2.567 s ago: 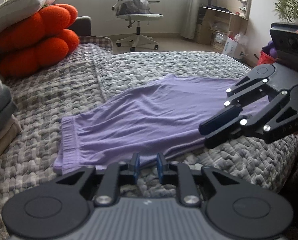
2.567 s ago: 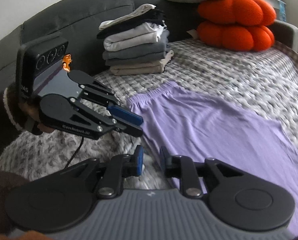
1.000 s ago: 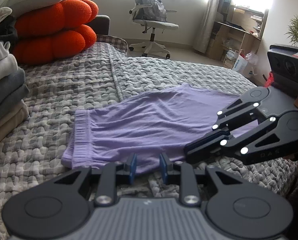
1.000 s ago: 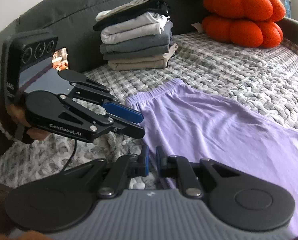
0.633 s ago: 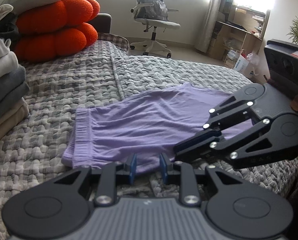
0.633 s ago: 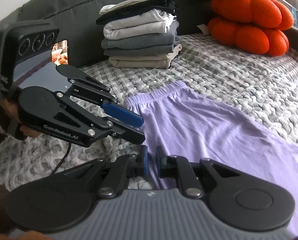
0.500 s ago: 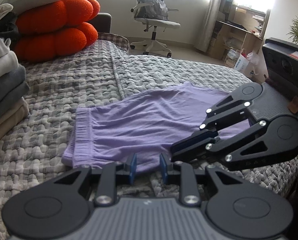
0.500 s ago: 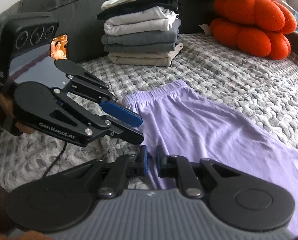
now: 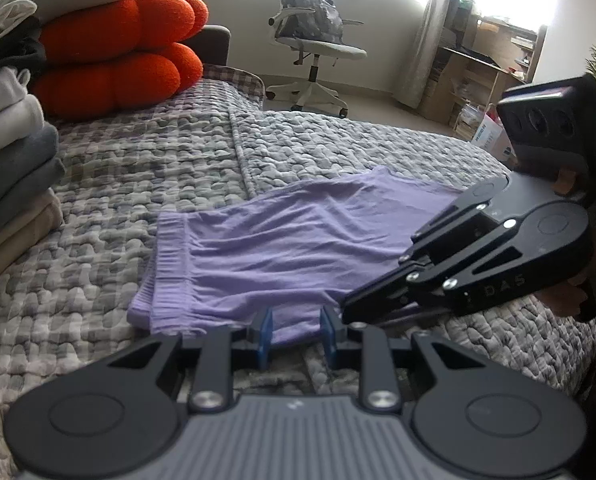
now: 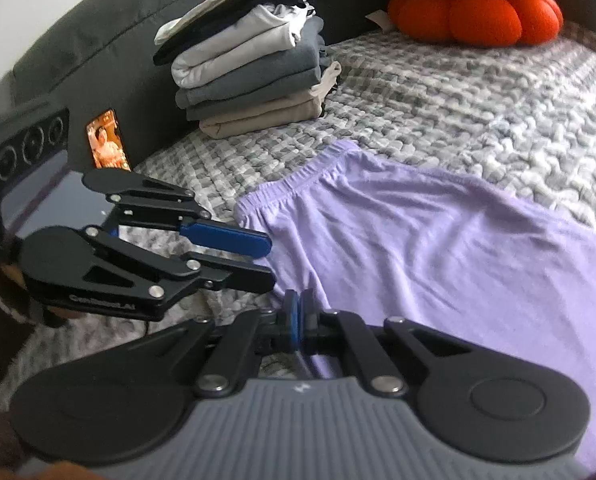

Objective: Fold clothes

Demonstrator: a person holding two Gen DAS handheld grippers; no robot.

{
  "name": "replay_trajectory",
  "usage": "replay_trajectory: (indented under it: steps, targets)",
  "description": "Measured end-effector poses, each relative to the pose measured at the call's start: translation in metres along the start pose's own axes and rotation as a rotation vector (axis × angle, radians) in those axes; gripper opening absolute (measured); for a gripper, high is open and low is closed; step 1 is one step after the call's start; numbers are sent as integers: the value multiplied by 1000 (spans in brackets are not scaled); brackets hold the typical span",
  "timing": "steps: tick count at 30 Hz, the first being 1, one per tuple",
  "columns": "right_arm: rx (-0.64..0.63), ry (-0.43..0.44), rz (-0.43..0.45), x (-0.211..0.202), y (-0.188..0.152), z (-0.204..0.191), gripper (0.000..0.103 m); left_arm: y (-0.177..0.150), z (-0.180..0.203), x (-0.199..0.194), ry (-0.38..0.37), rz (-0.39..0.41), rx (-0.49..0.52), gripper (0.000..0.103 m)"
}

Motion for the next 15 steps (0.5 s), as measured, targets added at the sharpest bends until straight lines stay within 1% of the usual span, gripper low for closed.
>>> replay_trajectory:
  steps: [3, 8, 15]
  targets:
    - [36, 38, -8, -2, -2, 3, 0, 0, -1, -1, 2, 4, -6, 26]
    - [41, 67, -23, -3, -6, 1, 0, -1, -3, -3, 3, 14, -20, 26]
    - [42, 79, -33, -2, -9, 0, 0, -2, -9, -7, 16, 30, -63, 26]
Point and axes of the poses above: each gripper's, at about its wrist camera, not at the fingertips, and x roughly the way its jaws point, z to its right, y to its top, the point moved 1 cm from there along x, roughly the way its jaws point, and after that the axes turned 7 degrees about x, right-handed, at the moved point
